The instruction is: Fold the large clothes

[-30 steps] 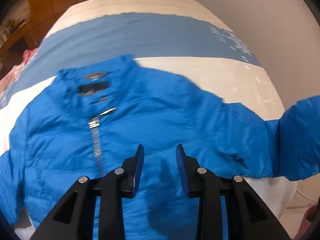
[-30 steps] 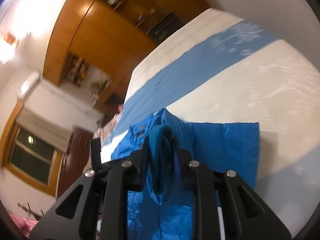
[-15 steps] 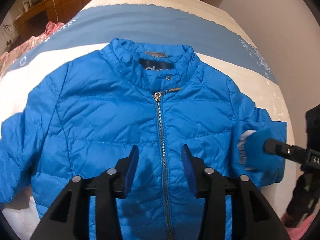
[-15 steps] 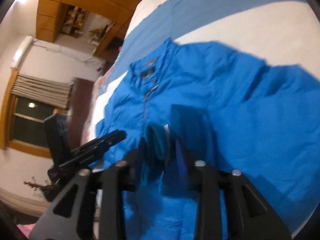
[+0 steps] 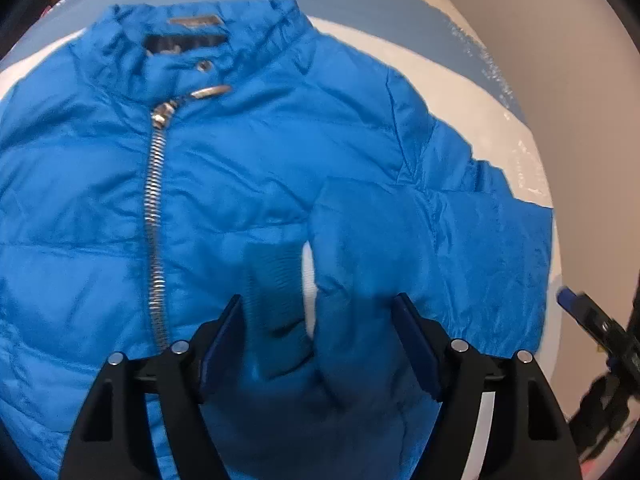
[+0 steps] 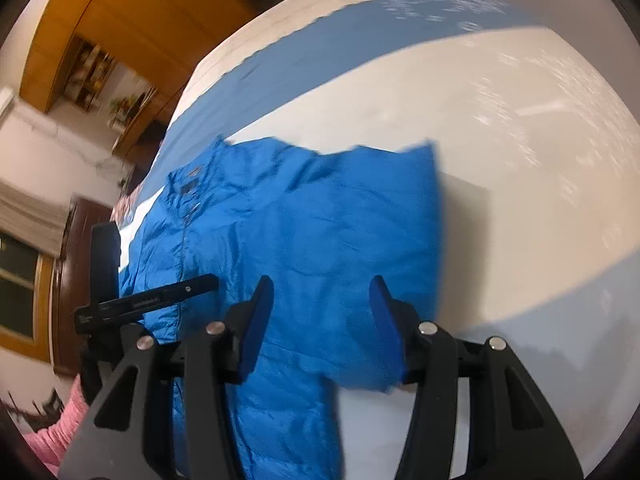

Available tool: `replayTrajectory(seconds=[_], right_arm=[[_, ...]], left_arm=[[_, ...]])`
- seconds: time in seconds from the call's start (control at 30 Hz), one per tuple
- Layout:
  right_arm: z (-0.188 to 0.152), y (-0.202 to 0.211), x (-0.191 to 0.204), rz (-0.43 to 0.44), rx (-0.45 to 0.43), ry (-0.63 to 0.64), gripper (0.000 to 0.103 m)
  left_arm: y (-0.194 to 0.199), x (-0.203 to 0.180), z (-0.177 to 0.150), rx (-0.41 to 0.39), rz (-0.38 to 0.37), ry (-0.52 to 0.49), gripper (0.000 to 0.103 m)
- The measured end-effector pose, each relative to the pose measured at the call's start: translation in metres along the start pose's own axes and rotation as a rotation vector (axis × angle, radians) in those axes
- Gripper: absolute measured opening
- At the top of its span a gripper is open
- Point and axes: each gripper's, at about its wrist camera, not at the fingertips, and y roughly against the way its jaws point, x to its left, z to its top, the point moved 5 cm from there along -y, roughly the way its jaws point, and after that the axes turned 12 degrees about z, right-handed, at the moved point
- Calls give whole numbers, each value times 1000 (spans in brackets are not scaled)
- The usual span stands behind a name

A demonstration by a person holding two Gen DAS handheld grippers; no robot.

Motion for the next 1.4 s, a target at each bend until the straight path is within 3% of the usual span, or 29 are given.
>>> replayTrajectory(seconds=[0.03, 0.13, 0.2, 0.37, 0.57, 0.77, 0.93, 1.4], right_arm=[[-2, 2, -4, 2, -8, -13, 50], [-4, 11, -17, 13, -35, -51, 50], [-3, 5, -19, 14, -39, -58, 50], [1, -24, 0, -4, -11, -17, 48], [5, -65, 45, 5, 55, 96, 47], [4, -112, 74, -23, 135, 174, 46], [1, -134, 80, -88, 166, 218, 44], [-6, -167, 74, -221, 176, 315, 42]], left_arm=[[0, -4, 1, -19, 20, -6, 63], [10, -14, 3, -57, -28, -9, 25], [22, -12, 5, -93, -53, -2, 20], [77, 30, 8, -260, -14, 45, 20], [121, 115, 7, -345, 110, 130, 20], [114, 180, 0, -301, 213, 221, 20], [81, 215, -11, -216, 219, 286, 20], [56, 219, -15, -186, 275, 243, 28]])
